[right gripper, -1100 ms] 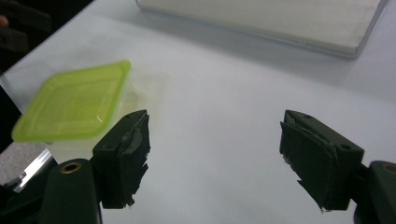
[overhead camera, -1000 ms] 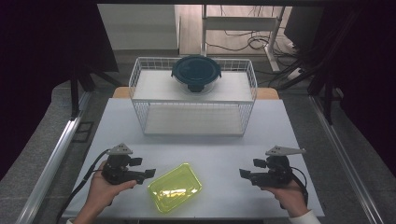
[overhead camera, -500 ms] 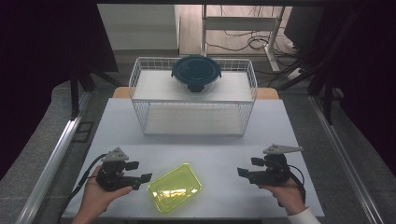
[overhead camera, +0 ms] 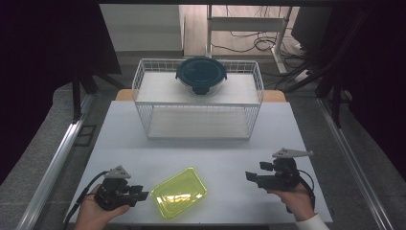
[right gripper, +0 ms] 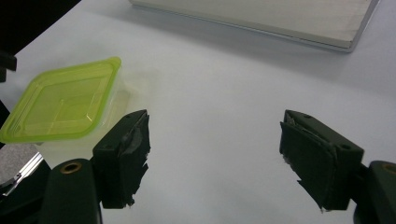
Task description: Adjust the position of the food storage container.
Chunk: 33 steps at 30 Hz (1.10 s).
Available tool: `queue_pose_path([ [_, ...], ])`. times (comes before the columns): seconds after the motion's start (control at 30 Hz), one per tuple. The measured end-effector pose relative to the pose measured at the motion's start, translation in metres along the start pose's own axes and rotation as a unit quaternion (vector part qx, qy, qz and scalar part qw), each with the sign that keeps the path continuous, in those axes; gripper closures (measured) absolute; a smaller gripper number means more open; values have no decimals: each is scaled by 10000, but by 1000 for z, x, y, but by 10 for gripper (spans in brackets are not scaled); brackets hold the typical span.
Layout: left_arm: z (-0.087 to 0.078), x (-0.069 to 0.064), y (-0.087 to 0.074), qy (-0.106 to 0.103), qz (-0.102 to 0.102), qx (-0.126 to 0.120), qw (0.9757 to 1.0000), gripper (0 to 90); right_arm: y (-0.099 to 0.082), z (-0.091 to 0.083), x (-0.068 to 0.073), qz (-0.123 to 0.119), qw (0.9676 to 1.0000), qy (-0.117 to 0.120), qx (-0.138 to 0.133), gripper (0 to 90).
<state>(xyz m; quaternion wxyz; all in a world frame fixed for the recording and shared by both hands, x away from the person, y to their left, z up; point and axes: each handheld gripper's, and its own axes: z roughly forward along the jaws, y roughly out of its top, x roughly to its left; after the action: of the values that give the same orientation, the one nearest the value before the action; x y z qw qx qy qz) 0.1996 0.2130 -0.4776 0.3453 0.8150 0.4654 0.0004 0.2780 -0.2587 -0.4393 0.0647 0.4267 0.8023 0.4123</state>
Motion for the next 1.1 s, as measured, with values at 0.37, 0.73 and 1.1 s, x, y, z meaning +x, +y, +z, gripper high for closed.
queue_pose_path([
  [0.37,23,-12,-12,-235,221,651,9974,900,-1,3,-1,46,10000,2,66,246],
  [0.73,40,-14,3,-284,312,848,9955,900,-2,4,-3,87,9999,10,54,246],
  [1.1,58,-8,30,-372,287,817,9955,900,-3,3,-5,112,9999,-8,44,246],
])
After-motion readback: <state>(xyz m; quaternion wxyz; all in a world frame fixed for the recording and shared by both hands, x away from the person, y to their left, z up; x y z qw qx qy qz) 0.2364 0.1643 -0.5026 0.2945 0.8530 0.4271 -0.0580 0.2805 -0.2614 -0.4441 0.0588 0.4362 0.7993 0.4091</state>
